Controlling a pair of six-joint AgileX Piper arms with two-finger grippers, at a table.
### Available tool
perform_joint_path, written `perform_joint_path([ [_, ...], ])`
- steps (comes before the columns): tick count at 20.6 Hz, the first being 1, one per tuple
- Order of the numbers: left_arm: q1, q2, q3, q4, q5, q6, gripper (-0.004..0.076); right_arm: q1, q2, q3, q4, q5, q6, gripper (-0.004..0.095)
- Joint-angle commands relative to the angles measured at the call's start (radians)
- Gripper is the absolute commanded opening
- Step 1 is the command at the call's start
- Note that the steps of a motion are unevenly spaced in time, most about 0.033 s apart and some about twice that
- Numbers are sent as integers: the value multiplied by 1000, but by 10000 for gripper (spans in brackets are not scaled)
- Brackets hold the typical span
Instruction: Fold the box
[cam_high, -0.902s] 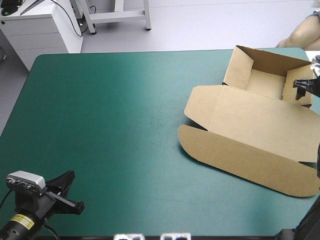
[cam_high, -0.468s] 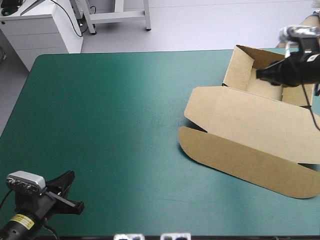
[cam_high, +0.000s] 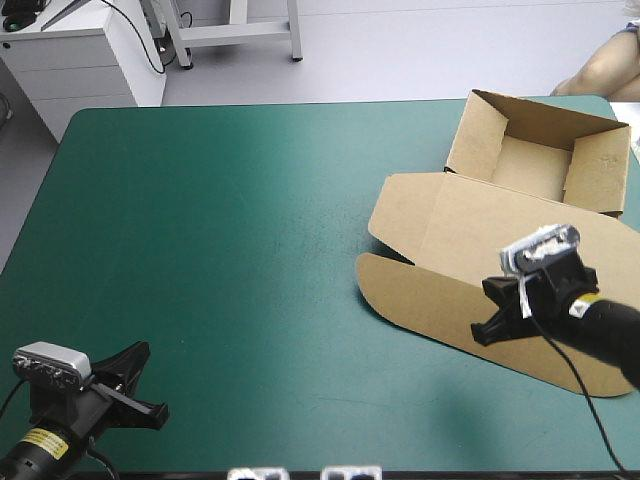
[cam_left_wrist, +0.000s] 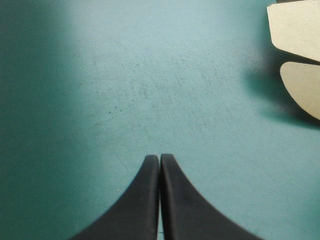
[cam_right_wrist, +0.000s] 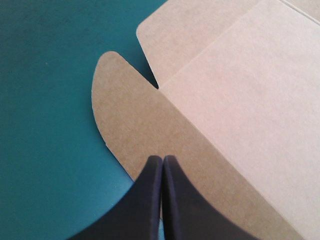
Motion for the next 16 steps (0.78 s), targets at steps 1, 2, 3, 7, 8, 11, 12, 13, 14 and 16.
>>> perform_joint_path([
  [1,-4,10,-24,-8,-68,3,-8,2,-142,141,16,-200,-13,-18],
  [2,-4,10,-24,-8,-68,3,-8,2,-172,181,16,-225,-13,-18],
  [3,-4,10,-24,-8,-68,13,-8,2,-246,253,11,-279,-13,-18],
  [7,-4,10,-23,-8,-68,59,-8,2,-441,402,11,-330,-6,-18],
  [8,-4,10,-23,-8,-68,59,-8,2,-465,418,11,-333,-6,-18],
  [11,-4,10,-23,-8,-68,76,-8,2,-558,468,-6,-333,29,-18],
  [12,-4,10,-23,-8,-68,82,-8,2,-577,473,-19,-333,52,-18],
  [13,-4,10,-21,-8,-68,84,-8,2,-598,475,-47,-328,87,-18],
  [14,-4,10,-19,-8,-68,84,-8,2,-612,475,-71,-328,133,-18],
  [16,-4,10,5,-10,-70,84,-8,2,-616,477,-113,-321,188,-18],
])
